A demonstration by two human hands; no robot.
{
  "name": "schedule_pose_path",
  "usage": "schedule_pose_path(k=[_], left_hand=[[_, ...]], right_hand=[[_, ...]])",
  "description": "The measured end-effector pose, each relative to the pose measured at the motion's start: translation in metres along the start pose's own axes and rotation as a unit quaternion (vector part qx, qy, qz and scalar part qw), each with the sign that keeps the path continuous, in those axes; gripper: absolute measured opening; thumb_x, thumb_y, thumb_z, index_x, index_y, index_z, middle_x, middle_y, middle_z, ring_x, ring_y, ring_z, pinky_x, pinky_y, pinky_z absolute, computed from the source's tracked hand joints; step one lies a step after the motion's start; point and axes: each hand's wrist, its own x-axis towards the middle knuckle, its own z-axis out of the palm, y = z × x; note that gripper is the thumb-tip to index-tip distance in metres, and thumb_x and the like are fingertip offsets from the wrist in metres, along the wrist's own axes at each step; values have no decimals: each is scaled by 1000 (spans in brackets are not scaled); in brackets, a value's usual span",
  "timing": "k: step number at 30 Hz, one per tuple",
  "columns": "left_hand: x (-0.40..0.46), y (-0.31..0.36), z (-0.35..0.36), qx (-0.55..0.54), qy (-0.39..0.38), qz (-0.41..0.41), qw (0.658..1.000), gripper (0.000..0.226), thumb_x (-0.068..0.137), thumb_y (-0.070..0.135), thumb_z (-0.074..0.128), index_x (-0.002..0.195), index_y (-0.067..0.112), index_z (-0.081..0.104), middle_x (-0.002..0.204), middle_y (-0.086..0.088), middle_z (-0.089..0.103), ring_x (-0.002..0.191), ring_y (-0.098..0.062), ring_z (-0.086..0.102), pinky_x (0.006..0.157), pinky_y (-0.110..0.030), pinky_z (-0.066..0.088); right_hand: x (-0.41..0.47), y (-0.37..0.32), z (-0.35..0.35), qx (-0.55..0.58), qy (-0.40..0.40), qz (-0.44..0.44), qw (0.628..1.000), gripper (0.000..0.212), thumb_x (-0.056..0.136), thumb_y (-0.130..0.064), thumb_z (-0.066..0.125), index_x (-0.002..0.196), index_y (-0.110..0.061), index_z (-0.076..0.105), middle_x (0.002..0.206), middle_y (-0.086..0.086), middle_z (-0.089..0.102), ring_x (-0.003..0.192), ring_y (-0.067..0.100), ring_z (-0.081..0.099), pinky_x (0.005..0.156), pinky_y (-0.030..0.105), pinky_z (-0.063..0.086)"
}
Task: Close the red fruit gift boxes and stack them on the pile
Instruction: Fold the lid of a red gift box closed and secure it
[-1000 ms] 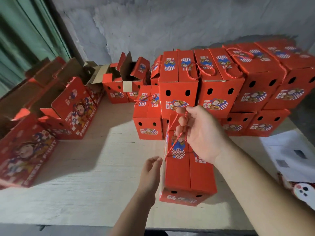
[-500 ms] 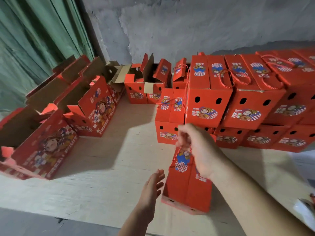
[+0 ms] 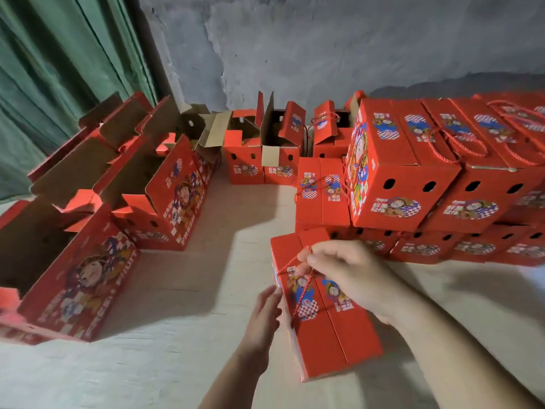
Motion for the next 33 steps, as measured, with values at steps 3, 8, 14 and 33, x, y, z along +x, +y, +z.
schedule_pose_path(k=[3,8,14,33], left_hand=[[8,0,-9,6,-31,-6,999,62,80,68,55,131,32,63,131,12,68,122,-13,62,100,-34,45],[-3,-12,-2,44,-107,35,993,71,82,59,73,145,48,43,146,15,57,131,0,58,100,-21,52],[-21,20,9,-68,-131,111,983,50,101,-1,58,146,20,52,138,-15,67,131,-38,62,111,-54,48],[-22,297,29,59,-185,232,953,72,62,30,74,132,43,64,148,-16,52,118,-36,67,88,-49,60]], right_hand=[[8,38,-3,-110,99,0,989,31,89,-58,61,117,-45,61,127,-7,66,103,8,69,83,40,62],[-21,118,8,-151,125,252,948,59,84,-72,61,129,-34,57,144,-3,60,115,7,61,106,35,46],[-46,101,51,-53,175,180,967,38,88,-61,69,113,-32,70,102,-16,77,96,7,73,93,46,57],[32,-134,-77,-188,304,-110,927,27,88,-46,67,113,-38,76,85,-41,67,81,-23,59,69,-3,35]])
